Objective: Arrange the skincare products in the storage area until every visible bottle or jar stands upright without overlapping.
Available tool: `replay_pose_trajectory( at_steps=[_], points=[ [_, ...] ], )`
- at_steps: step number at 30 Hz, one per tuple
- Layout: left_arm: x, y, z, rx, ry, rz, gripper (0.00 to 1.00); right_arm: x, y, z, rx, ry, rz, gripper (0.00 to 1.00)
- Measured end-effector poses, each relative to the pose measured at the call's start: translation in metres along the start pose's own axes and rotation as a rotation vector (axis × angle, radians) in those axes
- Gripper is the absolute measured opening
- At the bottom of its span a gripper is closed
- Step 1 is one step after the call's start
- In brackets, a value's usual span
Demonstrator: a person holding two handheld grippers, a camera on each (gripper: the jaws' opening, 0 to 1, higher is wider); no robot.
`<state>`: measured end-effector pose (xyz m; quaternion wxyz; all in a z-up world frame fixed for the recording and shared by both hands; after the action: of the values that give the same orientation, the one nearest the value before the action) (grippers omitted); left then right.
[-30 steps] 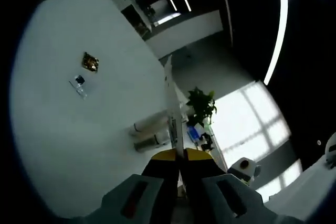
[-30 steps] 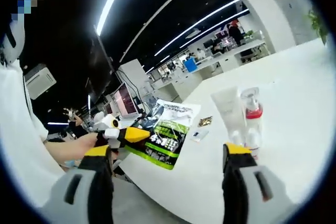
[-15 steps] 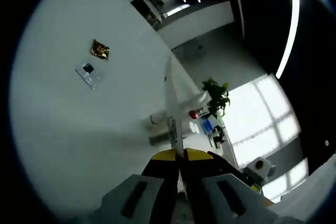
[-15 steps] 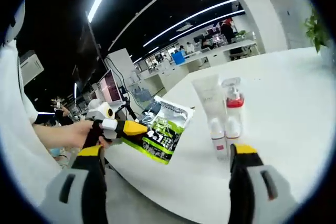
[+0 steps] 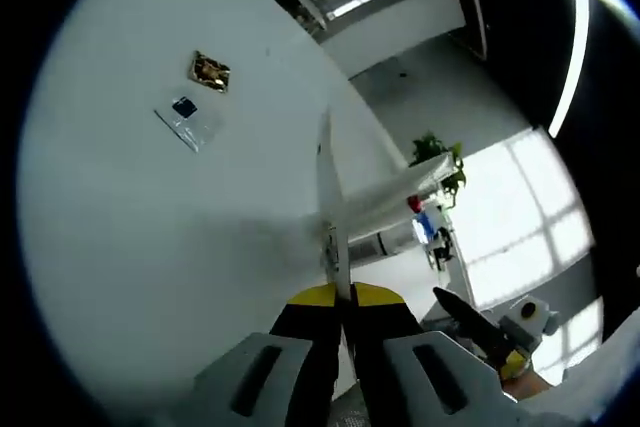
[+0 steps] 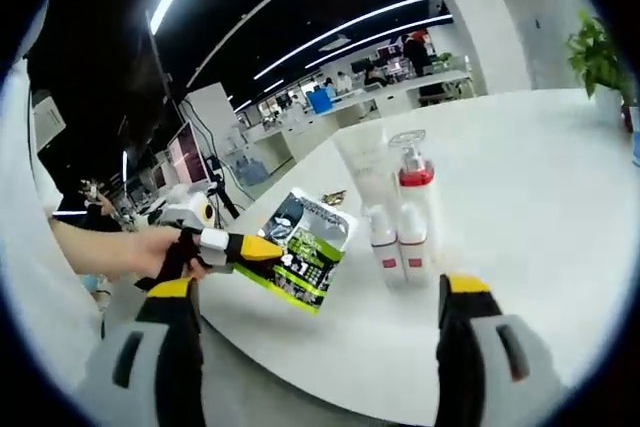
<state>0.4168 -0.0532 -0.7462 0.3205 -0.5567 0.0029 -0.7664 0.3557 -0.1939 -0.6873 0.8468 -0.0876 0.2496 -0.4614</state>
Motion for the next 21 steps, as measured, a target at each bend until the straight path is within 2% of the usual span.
replay_pose_trajectory(
  at_steps=[8,15,17,19,21],
  points=[
    [-0.013,0.014,-0.003,-0.005,-0.009,0.035,0.0,0.004,-0.001,-0.003,-0.008,0.015,-0.022,1.0],
    [-0.031,0.021,-0.008,-0.006,0.0,0.11,0.0,0.006,0.0,-0.005,-0.015,0.014,-0.031,1.0],
    [-0.033,0.023,-0.008,0.001,0.02,0.132,0.0,0.006,0.001,-0.006,-0.02,0.009,-0.031,1.0],
    [-0.043,0.024,-0.01,-0.011,0.053,0.199,0.01,0.006,0.001,-0.007,-0.022,0.006,-0.033,1.0],
    [-0.046,0.027,-0.013,-0.036,0.12,0.213,0.02,0.007,0.001,-0.007,-0.022,0.009,-0.036,1.0]
  ],
)
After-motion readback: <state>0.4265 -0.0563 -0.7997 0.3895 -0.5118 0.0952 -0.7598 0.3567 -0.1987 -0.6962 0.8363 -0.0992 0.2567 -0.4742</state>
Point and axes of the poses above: the point that each gripper's makers call its tool centre point, and the gripper's own axes: y roughly forward along the fingers, x roughly to its right, z roughly out of its top, the point moved 2 cm from there along -y, roughly backward along the fingers, and after that the axes turned 3 degrees about -z, right-handed, at the moved point
